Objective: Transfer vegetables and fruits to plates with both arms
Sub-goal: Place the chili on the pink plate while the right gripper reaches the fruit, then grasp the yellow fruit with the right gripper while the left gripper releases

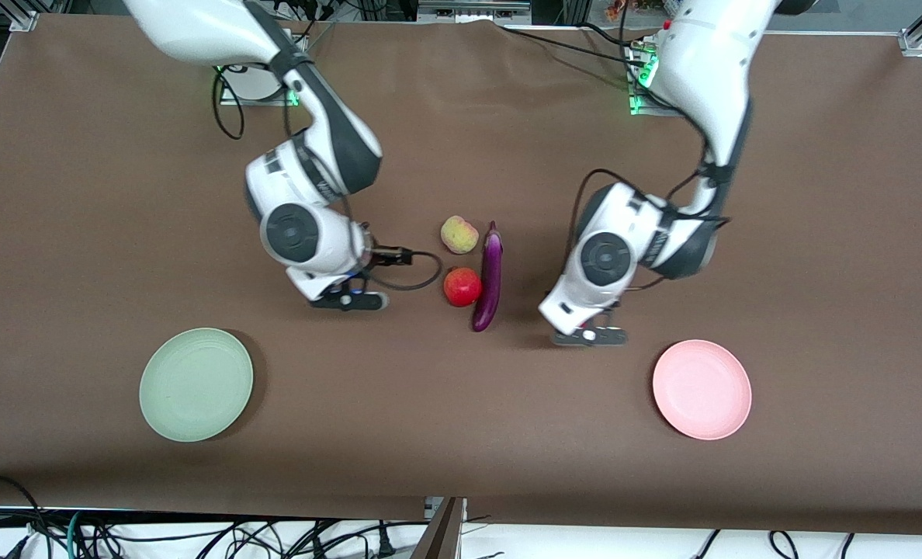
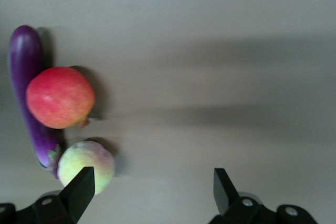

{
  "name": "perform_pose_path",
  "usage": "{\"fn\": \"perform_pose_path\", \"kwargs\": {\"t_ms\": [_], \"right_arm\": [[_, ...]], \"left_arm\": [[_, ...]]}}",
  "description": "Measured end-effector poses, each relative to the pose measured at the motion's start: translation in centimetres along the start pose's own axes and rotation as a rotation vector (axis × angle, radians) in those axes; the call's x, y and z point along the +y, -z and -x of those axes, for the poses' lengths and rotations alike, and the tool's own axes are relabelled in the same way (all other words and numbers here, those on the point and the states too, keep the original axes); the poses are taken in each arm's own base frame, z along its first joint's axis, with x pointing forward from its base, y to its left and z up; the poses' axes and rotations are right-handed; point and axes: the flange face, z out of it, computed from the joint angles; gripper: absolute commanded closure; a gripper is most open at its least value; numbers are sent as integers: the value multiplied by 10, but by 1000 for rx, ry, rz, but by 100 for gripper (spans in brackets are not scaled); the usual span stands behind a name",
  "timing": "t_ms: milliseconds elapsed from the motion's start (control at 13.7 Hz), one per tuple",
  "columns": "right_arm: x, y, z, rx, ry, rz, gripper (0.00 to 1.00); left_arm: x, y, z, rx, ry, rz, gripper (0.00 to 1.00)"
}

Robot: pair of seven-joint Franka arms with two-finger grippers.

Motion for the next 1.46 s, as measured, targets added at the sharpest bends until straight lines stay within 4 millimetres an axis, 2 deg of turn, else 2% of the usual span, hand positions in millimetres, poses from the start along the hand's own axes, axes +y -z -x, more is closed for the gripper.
{"fn": "perform_pose_path", "kwargs": {"t_ms": [73, 220, 366, 439, 512, 585, 805, 878, 951, 1024, 1098, 1244, 1317, 1390, 1463], "right_arm": [[-11, -6, 6, 12, -11, -5, 0], [-33, -17, 17, 42, -44, -21, 0], [-57, -33, 28, 73, -79, -45, 0], [-69, -44, 33, 83, -89, -54, 0], [-80, -58, 39, 87, -92, -58, 0], [-88, -73, 44, 87, -88, -57, 0], [-98, -107, 51, 74, -78, -45, 0], [-99, -115, 53, 68, -75, -40, 0], [-101, -120, 55, 63, -72, -35, 0], [-102, -124, 57, 59, -69, -31, 0], [-103, -128, 58, 56, -66, -27, 5], [-106, -133, 61, 53, -60, -24, 52], [-108, -135, 63, 52, -57, -22, 70], [-108, -135, 63, 53, -55, -21, 79], [-107, -134, 62, 56, -51, -22, 82]], "left_arm": [[-28, 13, -9, 10, -31, -12, 92], [-89, 19, -31, 20, -121, -22, 91], [-151, 3, -53, 22, -207, -23, 91], [-174, -9, -64, 37, -243, -24, 91], [-188, -23, -73, 58, -271, -27, 91], [-191, -38, -78, 73, -288, -30, 91], [-176, -67, -85, 99, -317, -31, 91], [-172, -71, -86, 107, -323, -31, 83], [-170, -75, -87, 112, -325, -31, 53], [-170, -79, -88, 118, -326, -32, 1], [-169, -81, -88, 120, -326, -32, 0], [-169, -82, -89, 127, -327, -32, 0], [-169, -79, -90, 133, -327, -32, 0], [-169, -77, -91, 136, -326, -32, 0], [-169, -74, -92, 140, -326, -32, 0]]}}
